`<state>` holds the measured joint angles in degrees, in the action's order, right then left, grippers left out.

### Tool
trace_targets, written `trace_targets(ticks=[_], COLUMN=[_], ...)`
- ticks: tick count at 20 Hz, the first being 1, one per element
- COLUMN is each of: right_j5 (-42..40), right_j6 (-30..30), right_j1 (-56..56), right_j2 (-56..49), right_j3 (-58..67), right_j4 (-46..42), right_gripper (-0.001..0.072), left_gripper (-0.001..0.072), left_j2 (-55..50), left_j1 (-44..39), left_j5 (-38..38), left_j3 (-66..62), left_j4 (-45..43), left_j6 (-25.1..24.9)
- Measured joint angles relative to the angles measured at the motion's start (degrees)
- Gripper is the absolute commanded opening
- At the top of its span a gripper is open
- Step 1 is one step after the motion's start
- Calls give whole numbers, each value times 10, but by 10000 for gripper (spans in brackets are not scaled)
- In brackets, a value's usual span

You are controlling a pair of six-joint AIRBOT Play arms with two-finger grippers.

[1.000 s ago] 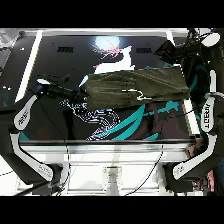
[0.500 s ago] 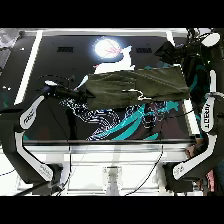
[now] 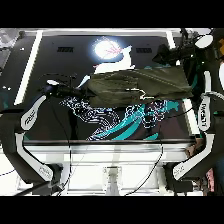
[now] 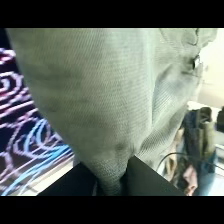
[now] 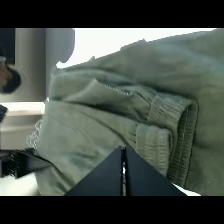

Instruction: Fold the clothes and pants, and hang the long-sleeved shirts on hangers.

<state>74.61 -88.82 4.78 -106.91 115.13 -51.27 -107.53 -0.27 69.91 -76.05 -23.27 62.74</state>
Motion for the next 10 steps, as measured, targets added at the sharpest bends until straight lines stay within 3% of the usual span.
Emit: trace_targets(ticks=[10], right_j5=[17], right_j6=[0], right_j1=[-101], right_j2=[-122], right_j3=[-8], right_j4=[1], right_gripper=[20], left_gripper=[48], left_j2=[99], left_j1=[78], left_j5=[39], left_j3=[0], left_j4=[-180], left_j6=[56])
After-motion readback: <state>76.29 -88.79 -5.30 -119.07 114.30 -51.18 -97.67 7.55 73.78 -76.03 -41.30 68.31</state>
